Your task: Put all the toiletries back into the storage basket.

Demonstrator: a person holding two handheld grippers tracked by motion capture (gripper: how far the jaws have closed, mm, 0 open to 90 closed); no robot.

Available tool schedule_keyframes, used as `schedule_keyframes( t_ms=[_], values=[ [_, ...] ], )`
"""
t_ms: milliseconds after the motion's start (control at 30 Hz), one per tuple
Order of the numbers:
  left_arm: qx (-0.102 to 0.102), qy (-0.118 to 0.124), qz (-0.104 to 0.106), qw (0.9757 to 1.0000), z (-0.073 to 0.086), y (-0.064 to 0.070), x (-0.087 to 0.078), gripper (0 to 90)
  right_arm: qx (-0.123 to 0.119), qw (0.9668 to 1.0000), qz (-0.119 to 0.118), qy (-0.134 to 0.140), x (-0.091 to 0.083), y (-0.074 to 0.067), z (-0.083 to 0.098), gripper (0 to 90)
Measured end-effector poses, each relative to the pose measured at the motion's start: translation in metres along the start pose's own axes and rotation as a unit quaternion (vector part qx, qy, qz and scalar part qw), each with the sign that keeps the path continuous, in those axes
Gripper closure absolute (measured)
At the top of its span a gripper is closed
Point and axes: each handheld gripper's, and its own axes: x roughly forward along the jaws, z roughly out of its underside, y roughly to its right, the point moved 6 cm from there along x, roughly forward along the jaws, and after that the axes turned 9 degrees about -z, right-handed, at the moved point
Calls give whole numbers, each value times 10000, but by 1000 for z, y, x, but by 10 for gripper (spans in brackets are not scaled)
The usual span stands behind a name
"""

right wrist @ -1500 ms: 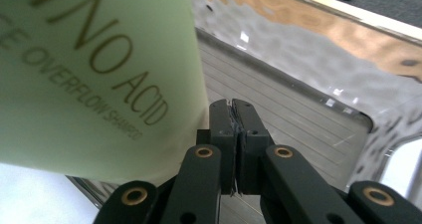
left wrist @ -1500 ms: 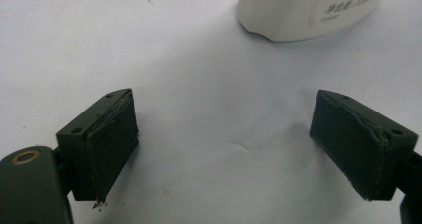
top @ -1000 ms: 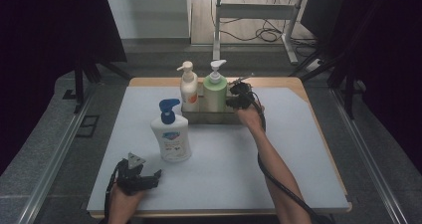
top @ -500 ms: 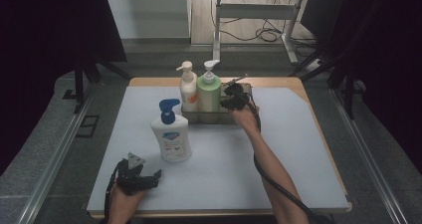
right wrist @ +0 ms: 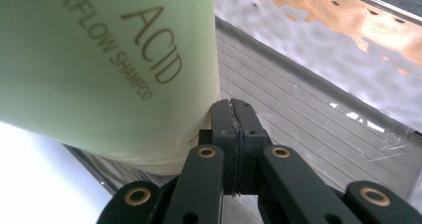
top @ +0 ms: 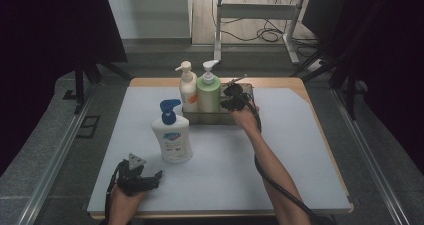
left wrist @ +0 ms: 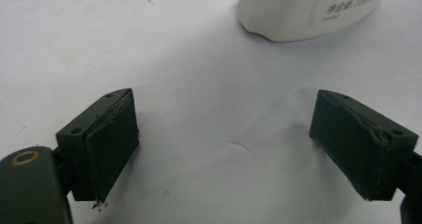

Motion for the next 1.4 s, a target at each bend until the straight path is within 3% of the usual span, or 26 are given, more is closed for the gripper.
schedule_keyframes(
  t_ms=[733, 1100, 1400],
  values=[
    [-5, 7, -10, 10000, 0, 0, 0, 115, -175, 9995, -96, 227, -18, 0, 6, 741],
    [-11, -4, -15, 10000, 0, 0, 0, 116, -361, 9983, -74, 453, -39, -7, 5, 534],
    [-11, -33, -5, 10000, 0, 0, 0, 117, -545, 9969, -221, 520, -56, -11, 15, 392]
  ],
)
